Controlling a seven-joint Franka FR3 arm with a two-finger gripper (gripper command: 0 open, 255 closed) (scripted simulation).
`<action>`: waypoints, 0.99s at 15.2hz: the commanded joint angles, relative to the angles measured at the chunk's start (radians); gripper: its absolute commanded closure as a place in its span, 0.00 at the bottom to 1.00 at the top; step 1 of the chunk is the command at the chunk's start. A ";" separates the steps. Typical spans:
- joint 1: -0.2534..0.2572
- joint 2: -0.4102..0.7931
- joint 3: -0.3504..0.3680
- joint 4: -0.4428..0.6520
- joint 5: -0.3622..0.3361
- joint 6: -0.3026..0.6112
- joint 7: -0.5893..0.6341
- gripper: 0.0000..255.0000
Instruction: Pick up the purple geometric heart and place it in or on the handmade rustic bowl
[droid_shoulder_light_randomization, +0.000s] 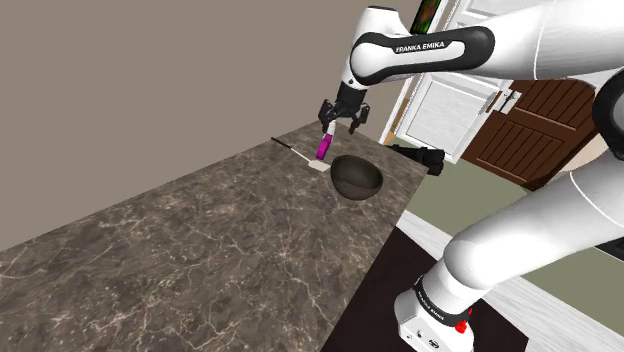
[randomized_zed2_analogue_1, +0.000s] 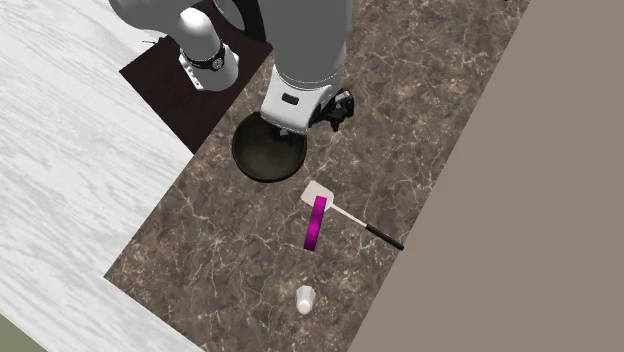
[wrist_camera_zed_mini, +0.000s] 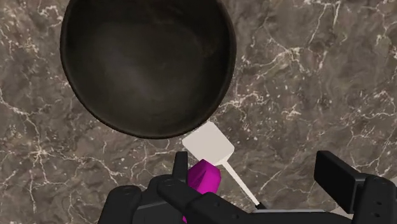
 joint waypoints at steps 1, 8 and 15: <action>-0.021 0.072 0.003 0.037 -0.017 0.040 0.070 0.00; -0.070 0.304 -0.016 0.179 -0.080 0.138 0.301 0.00; -0.095 0.494 -0.064 0.325 -0.117 0.190 0.480 0.00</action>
